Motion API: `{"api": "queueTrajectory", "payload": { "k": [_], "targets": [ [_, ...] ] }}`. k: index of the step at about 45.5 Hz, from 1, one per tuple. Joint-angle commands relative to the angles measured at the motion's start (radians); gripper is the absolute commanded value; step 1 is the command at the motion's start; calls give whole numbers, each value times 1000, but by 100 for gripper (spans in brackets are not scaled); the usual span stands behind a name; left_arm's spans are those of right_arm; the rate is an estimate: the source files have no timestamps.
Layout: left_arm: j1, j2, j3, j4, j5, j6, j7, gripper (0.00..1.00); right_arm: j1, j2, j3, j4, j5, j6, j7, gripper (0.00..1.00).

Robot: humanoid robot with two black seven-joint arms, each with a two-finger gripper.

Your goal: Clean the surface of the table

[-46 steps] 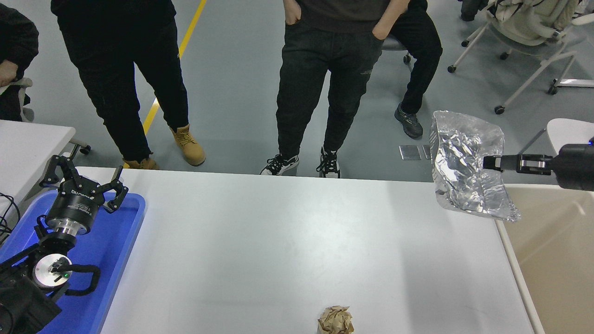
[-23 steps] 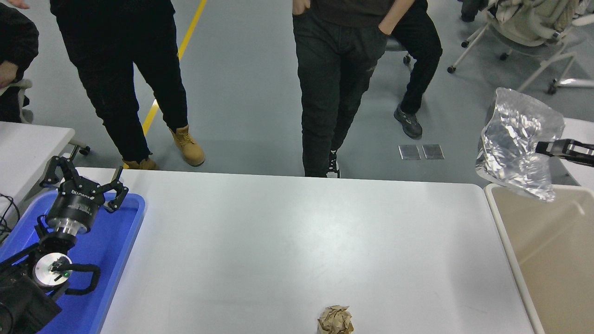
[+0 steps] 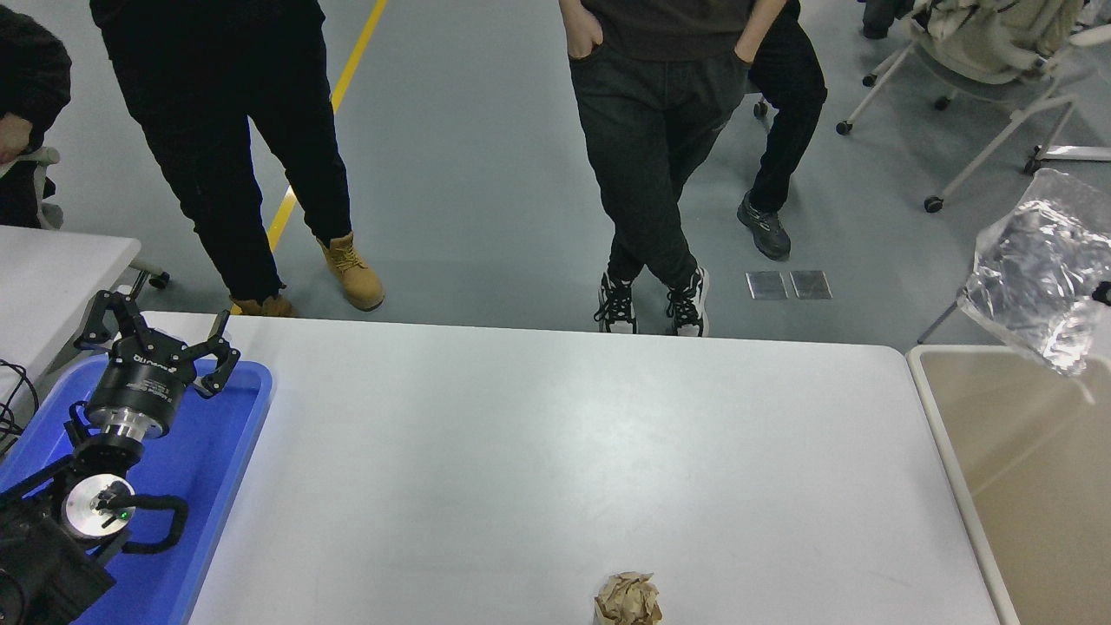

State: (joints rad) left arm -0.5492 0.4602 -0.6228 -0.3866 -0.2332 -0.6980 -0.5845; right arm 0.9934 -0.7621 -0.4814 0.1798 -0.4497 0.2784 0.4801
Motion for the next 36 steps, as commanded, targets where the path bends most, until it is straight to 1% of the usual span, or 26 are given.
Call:
{"api": "queueTrajectory", "payload": {
  "k": [1,8,17,25,36],
  "targets": [
    [0,0,0,0,0,0,0,100,-51,4,24,-42,100,2,-210,0],
    [0,0,0,0,0,0,0,100,-85,4,75,-56,114,2,-299,0],
    [0,0,0,0,0,0,0,100,-119,9,127,-85,115,-2,-367,0],
    [0,0,0,0,0,0,0,100,-168,20,190,-105,114,-4,-406,0],
    [0,0,0,0,0,0,0,100,-251,59,250,-106,115,-13,-408,0]
  ]
}}
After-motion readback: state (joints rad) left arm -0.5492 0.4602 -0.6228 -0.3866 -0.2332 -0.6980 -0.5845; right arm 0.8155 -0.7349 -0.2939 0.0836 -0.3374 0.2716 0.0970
